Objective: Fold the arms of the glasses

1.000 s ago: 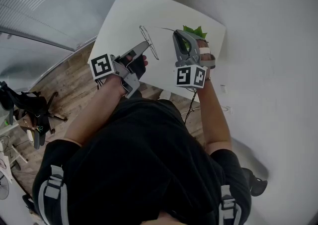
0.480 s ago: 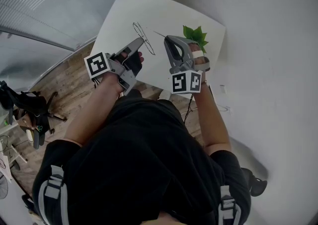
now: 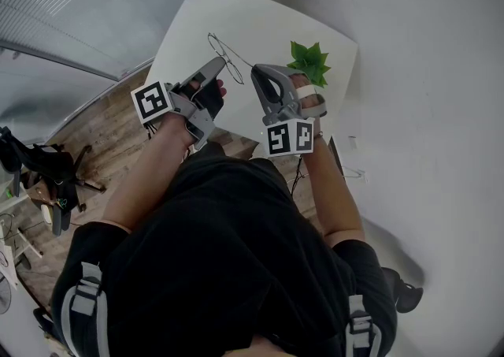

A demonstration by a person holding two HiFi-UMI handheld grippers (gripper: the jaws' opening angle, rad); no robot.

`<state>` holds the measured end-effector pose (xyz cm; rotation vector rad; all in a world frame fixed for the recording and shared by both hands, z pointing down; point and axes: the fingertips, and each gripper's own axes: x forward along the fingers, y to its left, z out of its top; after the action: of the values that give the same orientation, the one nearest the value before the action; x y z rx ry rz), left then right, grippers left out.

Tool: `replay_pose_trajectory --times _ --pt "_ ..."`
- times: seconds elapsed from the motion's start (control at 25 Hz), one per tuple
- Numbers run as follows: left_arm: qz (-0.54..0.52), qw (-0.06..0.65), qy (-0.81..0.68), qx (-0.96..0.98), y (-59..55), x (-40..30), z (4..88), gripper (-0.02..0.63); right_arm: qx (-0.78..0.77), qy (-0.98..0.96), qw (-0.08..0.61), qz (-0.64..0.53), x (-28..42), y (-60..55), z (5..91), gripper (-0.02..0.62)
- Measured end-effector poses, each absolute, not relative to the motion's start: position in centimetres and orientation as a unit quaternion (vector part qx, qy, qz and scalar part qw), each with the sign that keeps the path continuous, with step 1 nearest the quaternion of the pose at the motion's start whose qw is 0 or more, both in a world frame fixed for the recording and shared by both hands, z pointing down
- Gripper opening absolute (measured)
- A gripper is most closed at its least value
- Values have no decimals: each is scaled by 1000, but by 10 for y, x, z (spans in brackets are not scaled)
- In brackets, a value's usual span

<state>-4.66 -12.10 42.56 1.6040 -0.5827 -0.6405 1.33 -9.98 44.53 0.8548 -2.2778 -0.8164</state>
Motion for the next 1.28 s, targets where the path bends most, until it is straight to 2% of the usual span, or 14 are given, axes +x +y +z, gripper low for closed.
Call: replay_pose_trajectory --times 0.96,1.28 --pt "-279 613 -254 694 -120 -47 426 12 263 -869 289 -305 -4 -76 461 72" --pt "-280 610 -260 694 -123 -49 427 12 268 -883 262 -281 5 -68 453 87"
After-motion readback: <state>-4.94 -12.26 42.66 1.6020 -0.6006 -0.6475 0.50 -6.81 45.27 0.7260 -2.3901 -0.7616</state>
